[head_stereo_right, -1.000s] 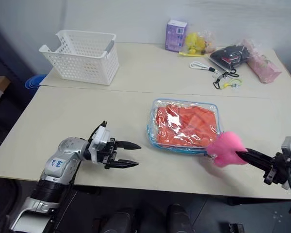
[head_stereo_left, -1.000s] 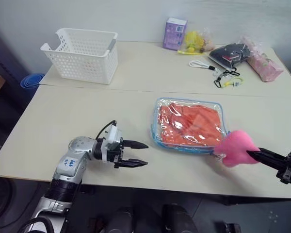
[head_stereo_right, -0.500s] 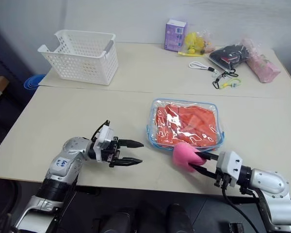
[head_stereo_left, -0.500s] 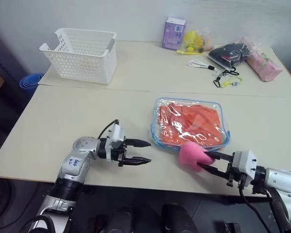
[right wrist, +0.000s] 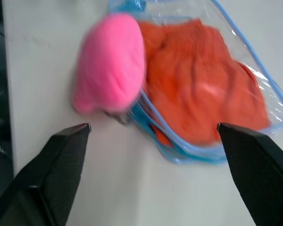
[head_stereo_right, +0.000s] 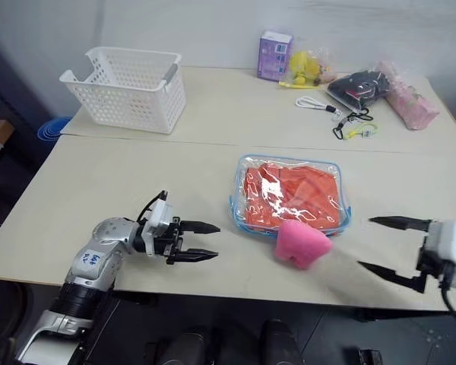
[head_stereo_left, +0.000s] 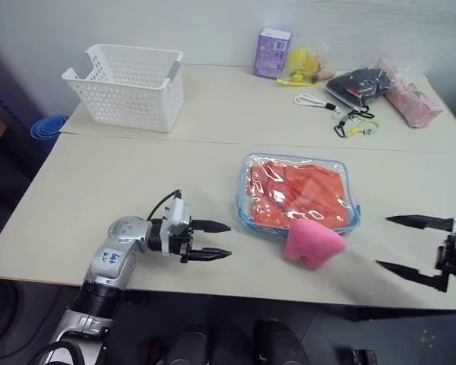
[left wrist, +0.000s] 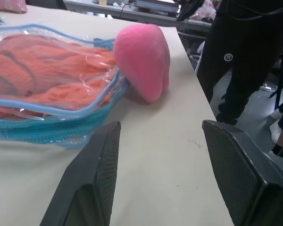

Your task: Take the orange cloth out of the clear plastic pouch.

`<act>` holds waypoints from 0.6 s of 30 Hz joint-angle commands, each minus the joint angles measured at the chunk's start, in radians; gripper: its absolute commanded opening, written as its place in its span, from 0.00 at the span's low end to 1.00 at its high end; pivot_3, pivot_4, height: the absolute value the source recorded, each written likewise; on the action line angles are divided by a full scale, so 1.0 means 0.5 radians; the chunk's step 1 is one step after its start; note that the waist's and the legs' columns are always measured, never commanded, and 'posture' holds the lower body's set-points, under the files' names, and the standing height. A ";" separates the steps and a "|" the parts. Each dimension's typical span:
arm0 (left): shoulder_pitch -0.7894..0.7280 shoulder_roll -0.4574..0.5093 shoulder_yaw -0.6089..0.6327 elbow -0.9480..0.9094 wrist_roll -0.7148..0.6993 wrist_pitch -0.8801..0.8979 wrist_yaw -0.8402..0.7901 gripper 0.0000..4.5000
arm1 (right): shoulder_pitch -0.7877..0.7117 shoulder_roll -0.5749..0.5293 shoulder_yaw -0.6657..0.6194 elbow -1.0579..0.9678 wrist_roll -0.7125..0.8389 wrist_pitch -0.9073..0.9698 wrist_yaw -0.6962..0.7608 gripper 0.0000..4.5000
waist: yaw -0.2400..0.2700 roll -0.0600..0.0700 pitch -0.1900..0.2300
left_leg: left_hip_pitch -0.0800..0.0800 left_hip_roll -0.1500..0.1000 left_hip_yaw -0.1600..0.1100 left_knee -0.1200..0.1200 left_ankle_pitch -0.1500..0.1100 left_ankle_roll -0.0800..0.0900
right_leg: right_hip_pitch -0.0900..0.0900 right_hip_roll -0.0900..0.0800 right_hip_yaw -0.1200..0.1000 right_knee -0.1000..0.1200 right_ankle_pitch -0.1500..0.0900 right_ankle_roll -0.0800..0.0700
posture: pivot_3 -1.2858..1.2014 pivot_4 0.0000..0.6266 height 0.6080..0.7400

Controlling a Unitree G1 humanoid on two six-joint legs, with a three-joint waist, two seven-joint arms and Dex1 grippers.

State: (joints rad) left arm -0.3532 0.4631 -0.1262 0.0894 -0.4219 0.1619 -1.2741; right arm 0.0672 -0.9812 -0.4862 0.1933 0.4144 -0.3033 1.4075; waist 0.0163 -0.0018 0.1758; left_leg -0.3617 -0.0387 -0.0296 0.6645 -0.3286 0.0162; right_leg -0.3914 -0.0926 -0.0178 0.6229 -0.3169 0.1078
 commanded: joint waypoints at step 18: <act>-0.505 -0.539 -0.444 0.274 0.378 -0.161 0.231 0.65 | -1.281 0.112 0.945 1.342 -0.719 -1.119 -0.140 0.19 | -0.023 0.002 0.001 | -0.010 -0.002 -0.003 0.011 0.003 -0.002 | -0.004 0.000 -0.008 0.005 0.000 0.000 | 0.52 0.24 1.00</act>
State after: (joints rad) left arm -0.5862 0.2180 -0.3256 0.2204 -0.2600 0.1101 -1.1880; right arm -0.5659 -0.9248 -0.0044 0.8712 0.0215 -0.8539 1.3358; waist 0.0048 -0.0008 0.1763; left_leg -0.3670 -0.0397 -0.0313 0.6707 -0.3273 0.0150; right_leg -0.3934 -0.0928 -0.0220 0.6254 -0.3168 0.1079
